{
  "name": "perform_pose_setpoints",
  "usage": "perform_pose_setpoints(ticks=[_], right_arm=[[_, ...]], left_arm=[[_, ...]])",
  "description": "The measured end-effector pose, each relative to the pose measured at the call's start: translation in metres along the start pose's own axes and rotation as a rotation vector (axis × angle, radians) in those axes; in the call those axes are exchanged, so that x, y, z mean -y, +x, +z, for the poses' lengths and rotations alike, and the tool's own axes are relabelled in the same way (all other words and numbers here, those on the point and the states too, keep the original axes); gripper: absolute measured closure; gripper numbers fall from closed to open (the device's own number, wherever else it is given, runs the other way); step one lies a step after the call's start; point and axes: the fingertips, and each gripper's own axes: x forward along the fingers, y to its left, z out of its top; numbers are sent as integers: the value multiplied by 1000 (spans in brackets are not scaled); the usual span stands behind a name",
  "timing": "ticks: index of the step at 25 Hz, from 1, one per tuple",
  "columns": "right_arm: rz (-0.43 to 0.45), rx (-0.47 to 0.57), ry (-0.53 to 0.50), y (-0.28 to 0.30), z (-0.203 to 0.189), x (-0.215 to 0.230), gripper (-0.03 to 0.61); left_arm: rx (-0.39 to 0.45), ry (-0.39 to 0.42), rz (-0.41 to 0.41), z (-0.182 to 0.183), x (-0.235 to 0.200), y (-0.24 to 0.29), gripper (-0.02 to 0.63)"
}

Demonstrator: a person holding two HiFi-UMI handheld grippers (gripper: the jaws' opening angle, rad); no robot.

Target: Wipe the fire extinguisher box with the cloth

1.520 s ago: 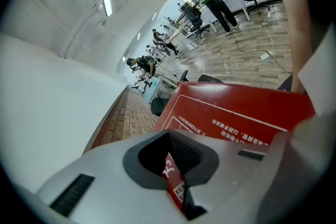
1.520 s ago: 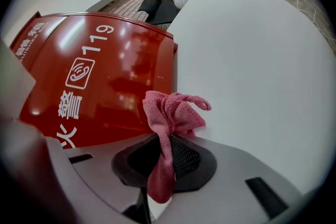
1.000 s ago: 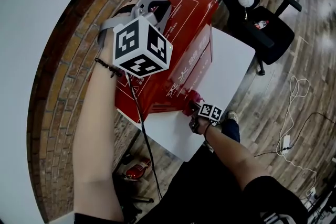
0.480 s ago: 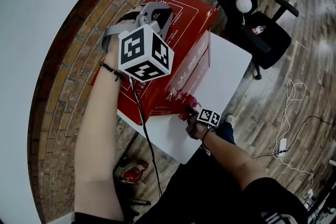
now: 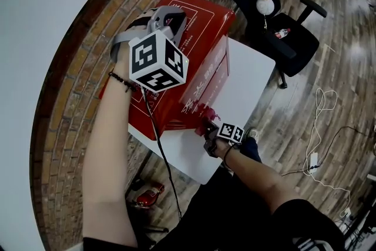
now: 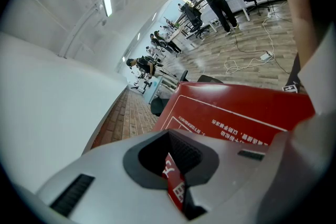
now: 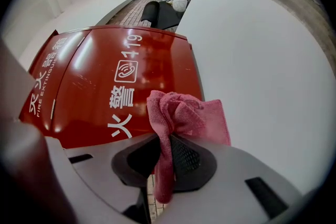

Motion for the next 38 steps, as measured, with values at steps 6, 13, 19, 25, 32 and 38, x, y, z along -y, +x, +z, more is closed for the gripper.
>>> perform_pose_setpoints(ticks=[6, 13, 19, 25, 32, 38], right_arm=[[42, 9, 22, -7, -3, -19, 514], [115, 11, 38, -17, -5, -53, 514], [155, 17, 66, -26, -7, -80, 514], [201, 17, 61, -35, -8, -107, 514], [249, 17, 73, -45, -9, -138, 514], [278, 12, 66, -52, -11, -156, 514]], left_arm=[[1, -1, -2, 0, 1, 0, 588], [0, -1, -1, -1, 0, 0, 588], [0, 0, -2, 0, 0, 0, 588], [0, 1, -2, 0, 0, 0, 588], [0, 0, -2, 0, 0, 0, 588], [0, 0, -3, 0, 0, 0, 588]])
